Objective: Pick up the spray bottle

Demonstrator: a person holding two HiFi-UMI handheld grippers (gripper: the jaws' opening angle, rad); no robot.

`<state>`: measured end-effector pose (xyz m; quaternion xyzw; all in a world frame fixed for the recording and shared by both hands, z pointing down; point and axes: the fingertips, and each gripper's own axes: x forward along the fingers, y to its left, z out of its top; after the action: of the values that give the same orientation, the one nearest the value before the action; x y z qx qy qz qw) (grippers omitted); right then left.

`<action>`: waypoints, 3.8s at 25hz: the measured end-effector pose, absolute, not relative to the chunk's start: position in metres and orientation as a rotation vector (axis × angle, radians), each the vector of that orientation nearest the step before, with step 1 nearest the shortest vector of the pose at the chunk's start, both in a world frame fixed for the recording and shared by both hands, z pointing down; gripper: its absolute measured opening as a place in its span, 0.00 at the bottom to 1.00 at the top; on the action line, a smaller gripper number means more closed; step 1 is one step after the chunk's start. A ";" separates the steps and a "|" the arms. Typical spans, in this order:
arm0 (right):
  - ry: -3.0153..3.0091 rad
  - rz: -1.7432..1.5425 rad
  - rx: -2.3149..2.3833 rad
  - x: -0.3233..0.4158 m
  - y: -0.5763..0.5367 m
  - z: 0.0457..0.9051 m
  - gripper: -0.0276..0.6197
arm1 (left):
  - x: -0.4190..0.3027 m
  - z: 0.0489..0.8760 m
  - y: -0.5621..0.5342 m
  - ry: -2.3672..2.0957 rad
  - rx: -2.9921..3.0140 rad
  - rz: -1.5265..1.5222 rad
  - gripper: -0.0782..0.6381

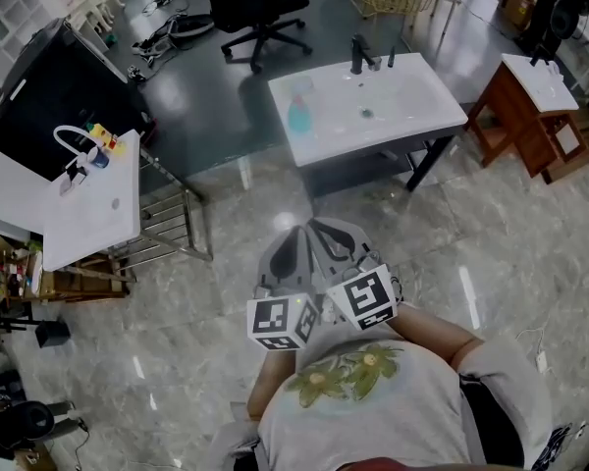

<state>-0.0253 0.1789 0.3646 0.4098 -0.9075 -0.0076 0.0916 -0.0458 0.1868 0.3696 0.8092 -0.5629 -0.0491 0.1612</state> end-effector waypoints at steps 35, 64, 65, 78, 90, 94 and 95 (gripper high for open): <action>-2.667 -0.005 1.230 -0.046 -0.024 0.391 0.08 | -0.067 0.406 -0.024 -1.580 2.305 0.046 0.12; -2.626 0.061 1.202 -0.050 -0.132 0.408 0.08 | -0.069 0.421 -0.115 -1.585 2.310 0.175 0.12; -2.622 0.062 1.205 -0.050 -0.134 0.409 0.09 | -0.069 0.422 -0.117 -1.584 2.312 0.182 0.12; -2.551 0.136 1.259 -0.037 -0.166 0.427 0.22 | -0.064 0.425 -0.141 -1.564 2.334 0.254 0.12; -2.489 0.262 1.269 -0.035 -0.184 0.459 0.27 | -0.064 0.436 -0.152 -1.509 2.355 0.287 0.12; -2.473 0.304 1.266 -0.031 -0.189 0.470 0.27 | -0.064 0.443 -0.152 -1.510 2.337 0.310 0.12; -2.470 0.311 1.264 -0.031 -0.191 0.472 0.27 | -0.065 0.444 -0.151 -1.509 2.332 0.317 0.12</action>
<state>-0.0307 -0.1906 0.4718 0.4459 -0.8711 0.1098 0.1741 -0.0649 -0.1515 0.4438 0.8216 -0.5319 0.1119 0.1720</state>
